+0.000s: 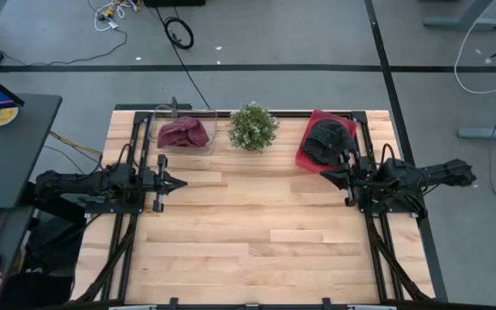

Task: Pick & Place hat
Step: Return to Home Position

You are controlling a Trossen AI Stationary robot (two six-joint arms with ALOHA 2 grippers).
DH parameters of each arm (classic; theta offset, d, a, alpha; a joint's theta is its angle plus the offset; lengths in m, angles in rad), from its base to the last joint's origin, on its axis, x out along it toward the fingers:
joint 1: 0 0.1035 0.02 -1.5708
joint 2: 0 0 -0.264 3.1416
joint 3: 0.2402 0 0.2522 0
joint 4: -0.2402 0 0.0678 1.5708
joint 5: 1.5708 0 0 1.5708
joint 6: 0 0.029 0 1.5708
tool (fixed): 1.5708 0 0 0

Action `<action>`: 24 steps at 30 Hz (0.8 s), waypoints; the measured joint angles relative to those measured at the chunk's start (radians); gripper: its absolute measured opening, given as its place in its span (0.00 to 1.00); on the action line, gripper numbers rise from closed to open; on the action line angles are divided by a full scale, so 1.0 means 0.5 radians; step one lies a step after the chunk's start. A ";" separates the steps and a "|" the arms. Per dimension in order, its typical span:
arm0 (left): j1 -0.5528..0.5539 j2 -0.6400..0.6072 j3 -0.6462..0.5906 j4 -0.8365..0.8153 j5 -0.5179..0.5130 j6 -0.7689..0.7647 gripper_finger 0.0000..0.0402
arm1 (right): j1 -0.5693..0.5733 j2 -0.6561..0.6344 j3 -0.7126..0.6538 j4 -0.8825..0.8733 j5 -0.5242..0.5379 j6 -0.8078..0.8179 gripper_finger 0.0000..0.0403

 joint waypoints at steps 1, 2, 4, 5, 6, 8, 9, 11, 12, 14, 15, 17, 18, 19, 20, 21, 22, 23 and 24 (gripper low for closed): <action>0.000 0.000 0.000 0.000 0.000 0.000 0.02 | -0.014 -0.017 -0.024 0.030 -0.007 -0.027 0.00; 0.000 0.000 0.000 0.001 0.000 0.001 0.02 | -0.025 -0.035 -0.041 0.041 -0.008 -0.033 0.00; 0.000 0.000 0.000 0.002 0.000 0.000 0.02 | -0.038 -0.070 -0.059 0.028 -0.031 -0.024 0.00; 0.000 0.000 0.000 0.003 0.001 0.000 0.02 | -0.038 -0.087 -0.061 0.011 -0.057 -0.011 0.00; 0.000 0.000 0.000 0.003 0.001 0.001 0.02 | -0.038 -0.109 -0.061 -0.013 -0.086 -0.010 0.00; 0.000 0.000 0.000 0.005 0.001 0.001 0.02 | -0.038 -0.163 -0.061 -0.074 -0.107 -0.015 0.00; 0.000 0.000 -0.001 0.006 0.001 0.000 0.02 | -0.039 -0.194 -0.061 -0.107 -0.099 -0.020 0.00; 0.000 0.000 -0.001 0.006 0.001 0.001 0.02 | -0.044 -0.250 -0.061 -0.164 -0.048 -0.019 0.00; 0.000 0.000 -0.001 0.006 0.001 0.001 0.02 | -0.049 -0.271 -0.061 -0.198 -0.038 -0.011 0.00; 0.000 0.000 -0.001 0.006 0.001 0.001 0.02 | -0.053 -0.310 -0.061 -0.261 -0.038 0.003 0.00; 0.000 0.000 -0.001 0.006 0.001 0.001 0.02 | -0.053 -0.311 -0.061 -0.275 -0.038 0.003 0.00; 0.001 0.000 -0.001 0.007 0.002 0.000 0.02 | -0.053 -0.310 -0.061 -0.289 -0.038 0.001 0.00; 0.001 0.000 -0.001 0.006 0.002 0.000 0.02 | -0.053 -0.310 -0.061 -0.289 -0.030 -0.003 0.00; 0.001 0.000 -0.001 0.007 0.002 0.001 0.02 | -0.054 -0.310 -0.061 -0.297 -0.010 -0.004 0.00; 0.001 0.000 -0.001 0.006 0.002 0.001 0.02 | -0.054 -0.310 -0.061 -0.304 0.011 -0.005 0.00; 0.001 0.000 -0.001 0.007 0.002 0.000 0.02 | -0.054 -0.310 -0.061 -0.309 0.029 -0.012 0.00; 0.001 0.000 -0.001 0.006 0.002 0.000 0.02 | -0.057 -0.310 -0.061 -0.313 0.032 -0.022 0.00; 0.001 0.000 -0.001 0.006 0.002 0.001 0.02 | -0.062 -0.310 -0.061 -0.315 0.032 -0.039 0.00; 0.001 0.000 -0.001 0.006 0.002 0.001 0.02 | -0.072 -0.310 -0.067 -0.299 0.032 -0.048 0.00</action>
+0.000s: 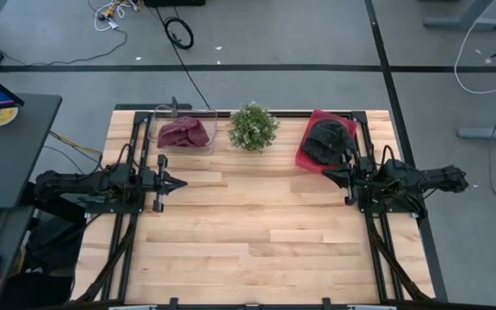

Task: Pick & Place hat
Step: Return to Home Position

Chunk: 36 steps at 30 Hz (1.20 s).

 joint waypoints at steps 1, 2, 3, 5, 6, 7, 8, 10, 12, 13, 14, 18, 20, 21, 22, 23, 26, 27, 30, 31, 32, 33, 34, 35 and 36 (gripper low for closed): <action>0.000 0.000 0.000 0.000 0.000 -0.001 0.02 | -0.012 0.000 -0.017 0.031 -0.001 -0.001 0.00; 0.000 0.000 0.000 0.000 0.000 0.000 0.02 | -0.027 0.000 -0.046 0.075 -0.007 0.001 0.00; 0.000 0.000 0.000 0.000 0.001 0.000 0.02 | -0.040 0.000 -0.063 0.075 -0.023 0.017 0.00; 0.000 0.000 0.000 0.000 0.001 -0.001 0.02 | -0.058 0.000 -0.062 0.059 -0.037 0.057 0.00; 0.000 0.000 0.000 0.000 0.001 -0.001 0.02 | -0.061 0.000 -0.062 0.060 -0.041 0.061 0.00; 0.000 0.000 0.000 0.000 0.001 0.000 0.02 | -0.063 0.000 -0.061 0.078 -0.042 0.064 0.00; 0.000 0.000 0.000 -0.001 0.001 0.000 0.02 | -0.066 0.000 -0.061 0.092 -0.058 0.058 0.00; 0.000 0.001 0.000 -0.001 0.001 0.000 0.02 | -0.067 0.000 -0.061 0.108 -0.109 0.055 0.00; 0.000 0.000 0.000 -0.001 0.001 0.000 0.02 | -0.066 0.000 -0.059 0.060 -0.145 0.057 0.00; 0.000 0.000 0.000 -0.001 0.001 -0.001 0.02 | -0.067 0.000 -0.059 0.009 -0.141 0.056 0.00; 0.000 0.000 0.000 -0.001 0.001 0.000 0.02 | -0.067 0.000 -0.059 -0.047 -0.123 0.057 0.00; 0.000 0.000 0.000 -0.001 0.001 0.000 0.02 | -0.067 0.000 -0.059 -0.201 -0.070 0.086 0.00; 0.000 0.000 0.000 -0.002 0.000 0.000 0.02 | -0.066 0.000 -0.059 -0.203 -0.105 0.082 0.00; 0.000 0.000 0.000 -0.002 0.001 -0.001 0.02 | -0.066 0.000 -0.059 -0.205 -0.119 0.065 0.00; 0.000 0.000 0.000 -0.001 0.000 0.000 0.02 | -0.066 0.000 -0.059 -0.205 -0.137 0.047 0.00; 0.000 0.000 0.000 -0.002 0.001 0.000 0.02 | -0.066 0.000 -0.059 -0.208 -0.145 0.021 0.00; 0.000 0.000 0.000 -0.002 0.001 0.000 0.02 | -0.066 0.000 -0.059 -0.210 -0.145 -0.056 0.00; 0.000 0.000 0.000 -0.002 0.001 0.000 0.02 | -0.066 0.000 -0.059 -0.210 -0.145 -0.088 0.00; 0.000 0.000 0.000 -0.002 0.000 0.000 0.02 | -0.066 0.000 -0.059 -0.210 -0.145 -0.167 0.00; 0.000 0.000 0.000 -0.002 0.001 0.001 0.02 | -0.066 0.000 -0.059 -0.211 -0.144 -0.173 0.00; 0.000 0.000 0.000 -0.002 0.001 0.000 0.02 | -0.066 0.000 -0.059 -0.210 -0.144 -0.173 0.00; 0.000 0.000 0.000 -0.002 0.001 -0.001 0.02 | -0.066 0.000 -0.059 -0.210 -0.144 -0.173 0.00; 0.000 0.000 0.000 -0.002 0.000 0.000 0.02 | -0.066 0.000 -0.059 -0.210 -0.144 -0.172 0.00; 0.000 0.000 0.000 -0.002 0.001 0.001 0.02 | -0.066 0.000 -0.059 -0.210 -0.144 -0.172 0.00; 0.000 0.000 0.000 -0.002 0.000 0.000 0.02 | -0.066 0.000 -0.059 -0.210 -0.143 -0.172 0.00</action>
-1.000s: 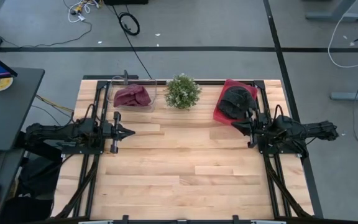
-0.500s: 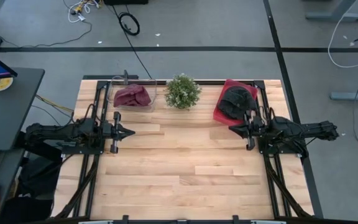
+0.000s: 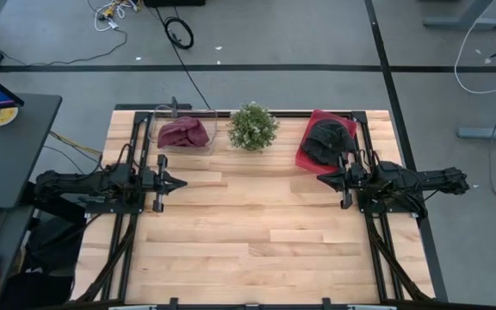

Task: Pick & Place hat
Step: Return to Home Position

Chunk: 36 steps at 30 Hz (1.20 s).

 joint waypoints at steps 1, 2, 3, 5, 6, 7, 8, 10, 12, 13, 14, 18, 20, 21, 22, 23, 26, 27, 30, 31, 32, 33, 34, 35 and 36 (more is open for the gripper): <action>0.000 0.000 0.000 0.000 0.000 -0.001 0.02 | 0.000 0.000 0.000 0.000 0.001 0.000 0.00; 0.000 0.000 0.000 0.000 0.000 0.000 0.02 | 0.000 0.000 0.000 0.000 0.001 0.000 0.01; 0.000 0.000 0.000 0.000 0.000 0.000 0.02 | 0.000 0.000 0.000 0.000 0.001 0.000 0.02; 0.000 0.000 0.000 0.000 0.000 -0.001 0.02 | 0.000 0.000 0.000 0.000 0.001 0.011 0.04; 0.000 0.000 0.000 0.000 0.000 0.000 0.02 | 0.000 0.000 0.000 0.000 0.001 0.011 0.05; 0.000 0.001 0.000 0.000 0.000 0.001 0.02 | 0.000 0.000 0.000 0.000 0.002 0.011 0.06; 0.000 0.000 0.000 0.000 0.000 -0.001 0.02 | 0.000 0.000 0.000 0.001 0.002 0.011 0.06; 0.000 0.000 0.000 0.000 0.000 0.000 0.02 | 0.001 0.000 0.000 0.001 0.002 0.011 0.07; 0.000 0.000 0.000 0.000 0.000 0.000 0.02 | 0.001 0.000 0.000 0.001 0.002 0.012 0.08; 0.000 0.001 0.000 0.000 0.000 -0.001 0.02 | 0.001 0.000 0.001 0.001 0.002 0.012 0.08; 0.000 0.000 0.000 0.000 0.000 0.000 0.02 | 0.001 0.000 0.000 0.001 0.003 0.012 0.08; 0.000 0.000 0.000 0.000 0.000 0.000 0.02 | 0.001 0.000 0.001 0.002 0.003 0.012 0.08; 0.000 0.000 0.000 0.000 0.000 0.000 0.02 | 0.001 0.000 0.001 0.002 0.002 0.012 0.08; -0.001 0.000 0.000 0.000 0.000 -0.001 0.02 | 0.001 0.000 0.001 0.002 0.002 0.012 0.08; -0.001 0.001 0.000 0.000 0.000 0.000 0.02 | 0.001 0.000 0.001 0.002 0.003 0.012 0.08; 0.000 0.000 0.000 0.000 0.000 0.001 0.02 | 0.001 0.000 0.001 0.002 0.003 0.012 0.08; 0.000 0.000 0.000 0.000 0.000 0.000 0.02 | 0.001 0.000 0.001 0.002 0.003 0.012 0.08; -0.001 0.000 0.000 0.000 0.000 0.000 0.02 | 0.001 0.000 0.001 0.002 0.003 0.012 0.08; 0.000 0.000 0.000 0.000 0.000 0.000 0.02 | 0.001 0.000 0.001 0.002 0.003 0.012 0.08; 0.000 0.000 0.000 0.000 0.000 0.000 0.02 | 0.001 0.000 0.001 0.002 0.003 0.012 0.08; -0.001 0.000 0.000 0.000 0.000 0.000 0.02 | 0.001 0.000 0.001 0.002 0.003 0.012 0.08; -0.001 0.000 0.000 0.000 0.000 -0.001 0.02 | 0.001 0.000 0.001 0.002 0.003 0.012 0.08; -0.001 0.000 0.000 0.000 0.000 0.000 0.02 | 0.001 0.000 0.001 0.002 0.003 0.012 0.08; -0.001 0.000 0.000 0.000 0.000 0.001 0.02 | 0.001 0.000 0.001 0.002 0.003 0.012 0.08; 0.000 0.000 0.000 0.000 0.000 0.000 0.02 | 0.000 0.000 0.001 0.002 0.003 0.012 0.08</action>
